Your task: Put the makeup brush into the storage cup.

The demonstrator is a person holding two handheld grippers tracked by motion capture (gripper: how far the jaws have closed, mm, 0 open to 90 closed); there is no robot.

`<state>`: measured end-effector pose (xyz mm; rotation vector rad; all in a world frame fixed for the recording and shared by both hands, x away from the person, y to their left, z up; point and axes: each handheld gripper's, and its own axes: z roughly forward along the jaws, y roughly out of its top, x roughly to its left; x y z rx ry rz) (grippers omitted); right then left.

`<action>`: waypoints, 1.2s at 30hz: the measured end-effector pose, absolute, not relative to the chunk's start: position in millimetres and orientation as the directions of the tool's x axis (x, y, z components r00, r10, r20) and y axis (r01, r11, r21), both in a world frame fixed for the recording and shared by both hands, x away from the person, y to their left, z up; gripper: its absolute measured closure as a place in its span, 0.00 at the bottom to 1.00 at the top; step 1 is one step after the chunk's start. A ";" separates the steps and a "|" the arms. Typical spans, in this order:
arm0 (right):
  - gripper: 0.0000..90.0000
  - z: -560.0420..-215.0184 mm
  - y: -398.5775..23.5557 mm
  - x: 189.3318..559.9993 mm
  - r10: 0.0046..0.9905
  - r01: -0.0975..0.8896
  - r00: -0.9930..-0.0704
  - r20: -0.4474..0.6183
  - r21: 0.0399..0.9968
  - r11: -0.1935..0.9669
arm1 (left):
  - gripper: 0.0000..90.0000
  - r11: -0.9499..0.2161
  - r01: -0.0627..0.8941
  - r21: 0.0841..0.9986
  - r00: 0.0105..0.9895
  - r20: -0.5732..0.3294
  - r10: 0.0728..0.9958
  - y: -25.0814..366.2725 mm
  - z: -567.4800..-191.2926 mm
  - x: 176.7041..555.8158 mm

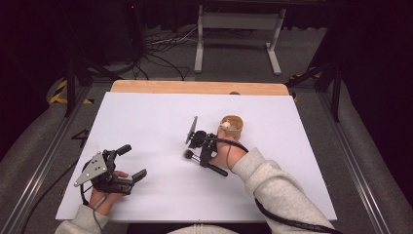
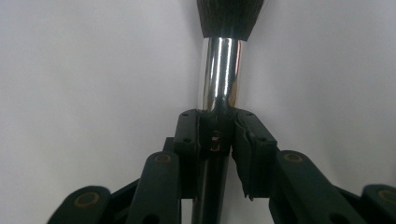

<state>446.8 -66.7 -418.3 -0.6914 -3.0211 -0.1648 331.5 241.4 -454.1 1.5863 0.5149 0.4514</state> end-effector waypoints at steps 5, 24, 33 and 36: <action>0.81 -417.5 -66.7 446.6 0.433 0.437 -0.900 0.055 0.091 0.895 | 0.00 -0.053 0.059 0.997 0.819 -0.018 0.574 241.5 -454.0 331.6; 0.81 -381.1 -75.4 440.6 0.407 0.403 -0.913 0.040 0.251 0.880 | 0.00 -0.055 0.060 0.997 0.818 -0.018 0.575 241.4 -454.0 331.4; 0.81 -360.2 -85.3 436.4 0.412 0.396 -0.910 0.041 0.376 0.838 | 0.00 -0.051 0.062 0.997 0.817 -0.021 0.576 240.7 -454.3 331.4; 0.81 -353.8 -89.3 434.8 0.407 0.378 -0.913 0.022 0.424 0.823 | 0.00 -0.049 0.066 0.997 0.818 -0.026 0.575 240.8 -454.2 331.1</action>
